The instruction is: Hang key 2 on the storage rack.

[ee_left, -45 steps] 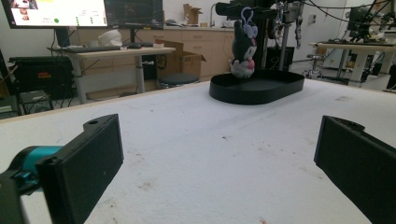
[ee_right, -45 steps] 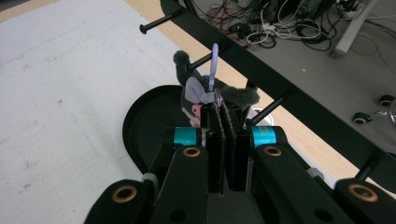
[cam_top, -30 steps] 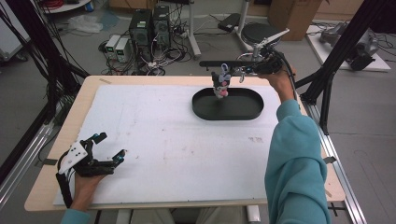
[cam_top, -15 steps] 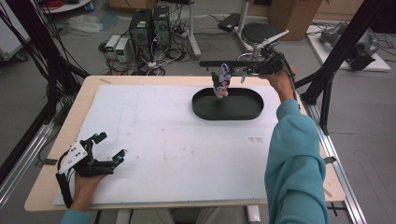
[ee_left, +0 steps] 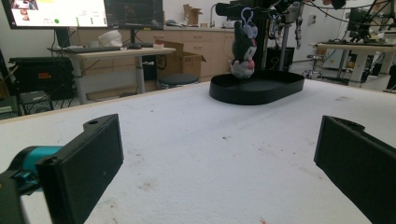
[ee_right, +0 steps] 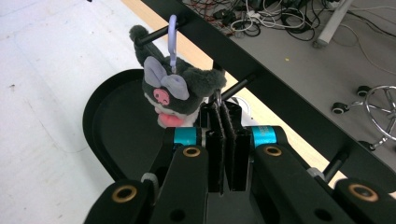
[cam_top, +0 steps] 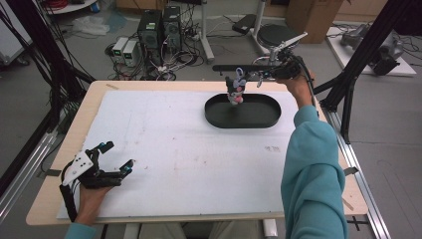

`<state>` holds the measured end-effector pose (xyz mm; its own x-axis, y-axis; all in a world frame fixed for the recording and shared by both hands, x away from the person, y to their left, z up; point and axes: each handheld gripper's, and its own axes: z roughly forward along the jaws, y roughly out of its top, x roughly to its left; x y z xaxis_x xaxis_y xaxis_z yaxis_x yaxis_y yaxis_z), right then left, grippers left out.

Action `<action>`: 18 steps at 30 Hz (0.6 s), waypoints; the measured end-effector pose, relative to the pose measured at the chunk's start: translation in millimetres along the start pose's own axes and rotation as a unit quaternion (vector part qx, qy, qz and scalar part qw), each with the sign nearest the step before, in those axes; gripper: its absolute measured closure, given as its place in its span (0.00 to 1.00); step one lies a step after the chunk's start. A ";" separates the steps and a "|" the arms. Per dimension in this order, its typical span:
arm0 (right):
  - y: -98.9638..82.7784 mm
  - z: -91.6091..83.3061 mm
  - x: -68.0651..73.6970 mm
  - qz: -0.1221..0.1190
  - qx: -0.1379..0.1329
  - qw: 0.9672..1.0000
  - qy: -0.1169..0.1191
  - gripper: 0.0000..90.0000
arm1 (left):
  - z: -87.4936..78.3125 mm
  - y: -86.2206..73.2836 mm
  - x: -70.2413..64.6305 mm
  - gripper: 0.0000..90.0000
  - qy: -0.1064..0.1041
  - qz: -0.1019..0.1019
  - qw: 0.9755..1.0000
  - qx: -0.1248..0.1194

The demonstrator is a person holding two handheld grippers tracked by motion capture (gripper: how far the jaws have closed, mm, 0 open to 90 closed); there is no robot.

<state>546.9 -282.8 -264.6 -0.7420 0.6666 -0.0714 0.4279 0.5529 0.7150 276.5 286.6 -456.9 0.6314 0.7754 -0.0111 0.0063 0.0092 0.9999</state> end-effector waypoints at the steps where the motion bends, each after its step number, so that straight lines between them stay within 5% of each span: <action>1: 0.1 0.3 -0.1 0.000 -0.001 1.000 -0.001 0.99 | -0.1 0.0 -0.1 0.02 0.000 0.000 1.000 0.000; 18: -0.7 8.0 -6.2 -0.010 -0.013 1.000 -0.010 0.98 | -0.3 -0.1 -0.2 0.02 0.001 0.001 1.000 -0.002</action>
<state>555.3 -283.3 -270.2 -0.7398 0.6654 -0.1002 0.3986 0.5533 0.7315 276.1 286.6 -456.9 0.6304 0.7762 -0.0087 0.0024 0.0093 1.0000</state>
